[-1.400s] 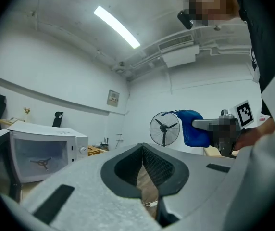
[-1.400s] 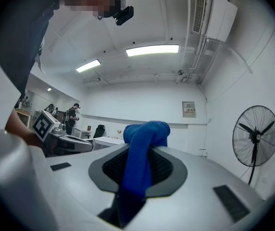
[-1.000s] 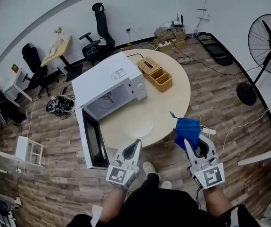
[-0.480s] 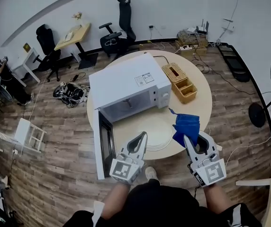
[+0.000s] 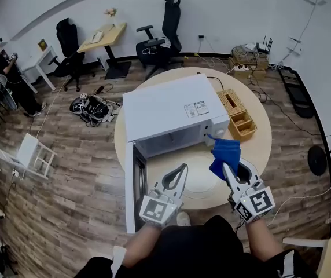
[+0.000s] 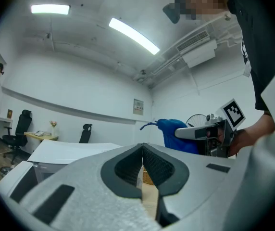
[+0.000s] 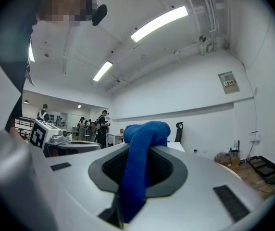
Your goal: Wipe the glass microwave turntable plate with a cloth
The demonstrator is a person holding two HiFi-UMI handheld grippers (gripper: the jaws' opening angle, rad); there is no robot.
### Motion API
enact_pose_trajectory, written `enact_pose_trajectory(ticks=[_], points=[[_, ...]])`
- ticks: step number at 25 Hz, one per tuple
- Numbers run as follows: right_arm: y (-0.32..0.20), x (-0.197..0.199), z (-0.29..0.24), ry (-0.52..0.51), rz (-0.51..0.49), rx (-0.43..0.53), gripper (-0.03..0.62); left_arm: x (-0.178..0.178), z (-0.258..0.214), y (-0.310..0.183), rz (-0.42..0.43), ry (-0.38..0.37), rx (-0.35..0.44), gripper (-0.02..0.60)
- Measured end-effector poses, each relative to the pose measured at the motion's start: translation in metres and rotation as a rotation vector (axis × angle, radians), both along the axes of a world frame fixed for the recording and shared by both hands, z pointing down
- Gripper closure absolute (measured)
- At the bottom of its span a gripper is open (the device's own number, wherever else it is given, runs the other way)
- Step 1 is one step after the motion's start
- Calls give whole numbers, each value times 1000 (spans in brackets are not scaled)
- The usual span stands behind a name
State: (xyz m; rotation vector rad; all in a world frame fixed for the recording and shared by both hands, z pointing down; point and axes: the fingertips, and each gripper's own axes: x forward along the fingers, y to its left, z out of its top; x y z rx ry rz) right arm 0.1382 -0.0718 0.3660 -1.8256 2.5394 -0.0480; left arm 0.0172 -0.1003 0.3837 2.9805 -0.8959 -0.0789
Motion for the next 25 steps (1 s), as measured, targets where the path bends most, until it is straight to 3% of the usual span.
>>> enact_pose_trajectory(ticks=[5, 17, 25], points=[[-29, -9, 10, -8, -71, -39, 519, -3, 1, -20, -36, -15, 7, 575], [-80, -28, 32, 81, -269, -76, 517, -21, 8, -52, -229, -52, 21, 575], [-94, -48, 82, 83, -408, -183, 514, -30, 33, -56, -338, -86, -42, 575]])
